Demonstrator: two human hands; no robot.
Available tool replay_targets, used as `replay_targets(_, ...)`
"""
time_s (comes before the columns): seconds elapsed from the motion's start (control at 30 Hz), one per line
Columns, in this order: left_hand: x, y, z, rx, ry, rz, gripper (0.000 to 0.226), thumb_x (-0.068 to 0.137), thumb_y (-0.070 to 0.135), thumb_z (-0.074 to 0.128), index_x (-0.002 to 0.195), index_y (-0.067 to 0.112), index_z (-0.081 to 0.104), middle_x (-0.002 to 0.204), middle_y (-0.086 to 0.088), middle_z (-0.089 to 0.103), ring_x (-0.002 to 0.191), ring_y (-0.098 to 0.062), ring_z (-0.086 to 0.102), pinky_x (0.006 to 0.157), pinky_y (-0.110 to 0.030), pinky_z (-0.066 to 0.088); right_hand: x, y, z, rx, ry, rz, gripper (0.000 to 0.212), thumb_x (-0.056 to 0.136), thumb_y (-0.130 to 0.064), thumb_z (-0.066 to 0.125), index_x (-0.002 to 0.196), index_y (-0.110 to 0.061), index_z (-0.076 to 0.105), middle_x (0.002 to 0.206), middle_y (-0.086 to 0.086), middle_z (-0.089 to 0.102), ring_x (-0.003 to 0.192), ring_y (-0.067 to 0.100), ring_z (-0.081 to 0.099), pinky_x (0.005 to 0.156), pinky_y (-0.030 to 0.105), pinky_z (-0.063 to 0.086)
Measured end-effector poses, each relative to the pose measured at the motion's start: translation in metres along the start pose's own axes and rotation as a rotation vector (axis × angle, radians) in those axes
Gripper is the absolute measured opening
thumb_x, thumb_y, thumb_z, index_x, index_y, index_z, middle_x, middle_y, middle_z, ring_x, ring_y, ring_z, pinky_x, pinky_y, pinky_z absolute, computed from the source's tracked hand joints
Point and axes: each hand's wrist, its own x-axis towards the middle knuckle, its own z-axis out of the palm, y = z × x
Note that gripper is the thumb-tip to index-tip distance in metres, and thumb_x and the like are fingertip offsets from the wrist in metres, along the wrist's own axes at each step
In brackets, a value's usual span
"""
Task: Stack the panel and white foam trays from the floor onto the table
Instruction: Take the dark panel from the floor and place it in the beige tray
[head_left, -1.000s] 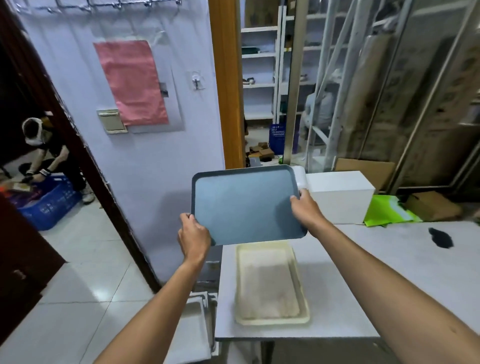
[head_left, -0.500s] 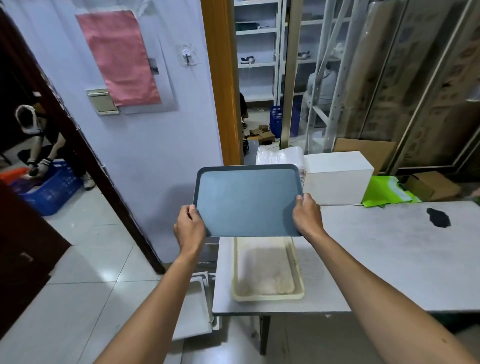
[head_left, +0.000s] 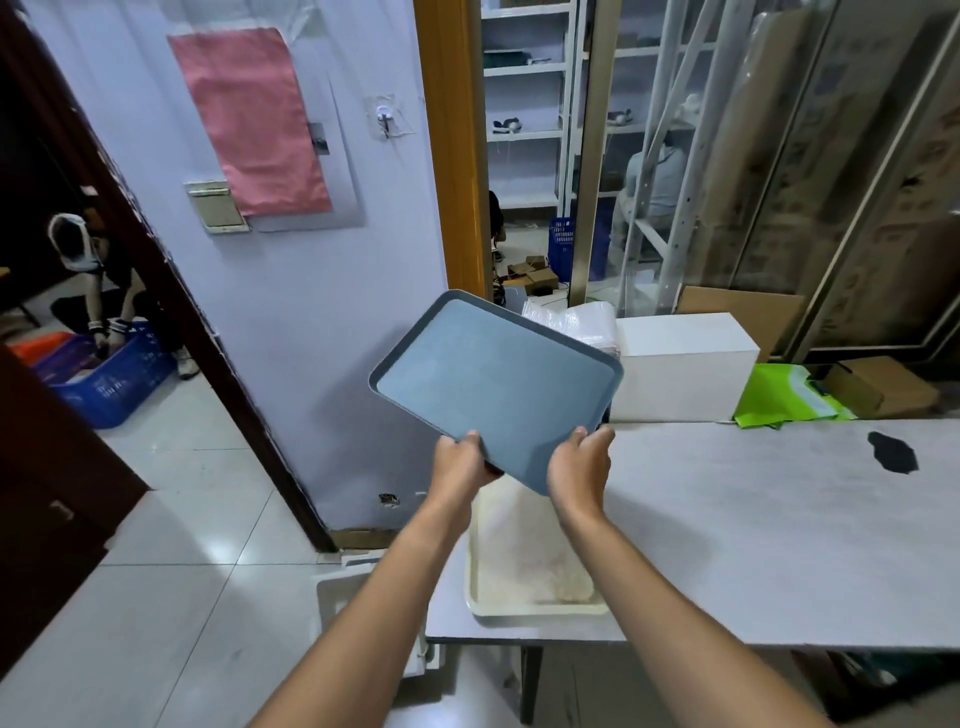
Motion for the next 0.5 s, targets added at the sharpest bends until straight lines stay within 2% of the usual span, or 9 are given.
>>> replay_targets(0.07,-0.001,-0.011,0.005,0.044,0.017,0.027,0.028,0.096,0.009,0.040,0.114,0.007,0.060,0.111,-0.014,0.071,0.095,-0.026,0.069,0.065,-0.037,0.062,-0.014,0.009,0.007,0.025,-0.047,0.012,0.022,0.106,-0.020,0.033,0.118,-0.003,0.039,0.124,0.023,0.058,0.110,0.042,0.058,0.087,0.044,0.047)
replay_targets(0.1,0.000,-0.016,0.004,0.051,0.029,0.025,0.027,0.096,0.010,0.040,0.114,0.011,0.060,0.111,-0.011,0.071,0.098,-0.026,0.069,0.070,-0.040,0.062,-0.019,0.015,0.008,0.033,-0.081,0.019,0.022,0.106,-0.022,0.035,0.117,-0.004,0.038,0.122,0.022,0.059,0.105,0.040,0.061,0.083,0.043,0.049)
replay_targets(0.17,0.001,-0.023,-0.002,0.060,0.061,0.009,0.025,0.098,0.012,0.040,0.113,0.017,0.058,0.111,-0.004,0.070,0.101,-0.024,0.067,0.084,-0.046,0.059,-0.029,0.028,0.004,0.035,-0.190,0.048,0.021,0.104,-0.024,0.039,0.112,-0.004,0.039,0.108,0.017,0.063,0.081,0.032,0.068,0.062,0.033,0.052)
replay_targets(0.23,0.004,-0.027,-0.010,0.095,0.105,0.010,0.023,0.099,0.012,0.041,0.112,0.022,0.058,0.110,0.001,0.069,0.102,-0.021,0.065,0.093,-0.046,0.055,-0.035,0.039,-0.003,0.052,-0.327,0.074,0.026,0.101,-0.023,0.047,0.111,0.000,0.043,0.090,0.016,0.064,0.054,0.025,0.065,0.044,0.027,0.046)
replay_targets(0.3,0.007,-0.028,-0.019,0.139,0.117,0.012,0.024,0.100,0.013,0.042,0.113,0.022,0.059,0.111,0.001,0.069,0.103,-0.022,0.065,0.096,-0.046,0.053,-0.029,0.046,-0.011,0.059,-0.402,0.090,0.024,0.098,-0.022,0.053,0.105,0.000,0.046,0.081,0.016,0.062,0.047,0.025,0.061,0.044,0.029,0.046)
replay_targets(0.37,0.014,-0.027,-0.028,0.167,0.108,0.000,0.024,0.101,0.014,0.041,0.114,0.021,0.060,0.113,-0.001,0.070,0.101,-0.022,0.065,0.092,-0.045,0.054,-0.013,0.045,-0.020,0.057,-0.391,0.106,0.022,0.097,-0.023,0.054,0.103,-0.003,0.048,0.083,0.016,0.065,0.049,0.027,0.062,0.049,0.033,0.049)
replay_targets(0.43,0.021,-0.020,-0.037,0.196,0.117,0.028,0.022,0.103,0.014,0.041,0.113,0.017,0.060,0.109,-0.003,0.069,0.091,-0.019,0.064,0.076,-0.033,0.053,0.008,0.039,-0.031,0.040,-0.389,0.124,0.025,0.097,-0.023,0.053,0.114,-0.006,0.043,0.094,0.015,0.066,0.051,0.026,0.065,0.050,0.033,0.052)
replay_targets(0.5,0.027,-0.010,-0.044,0.235,0.122,0.088,0.023,0.105,0.013,0.040,0.115,0.017,0.060,0.106,-0.003,0.068,0.085,-0.016,0.063,0.065,-0.025,0.047,0.024,0.031,-0.043,-0.007,-0.416,0.111,0.027,0.099,-0.019,0.048,0.121,-0.020,0.033,0.102,0.010,0.063,0.055,0.026,0.067,0.051,0.032,0.051)
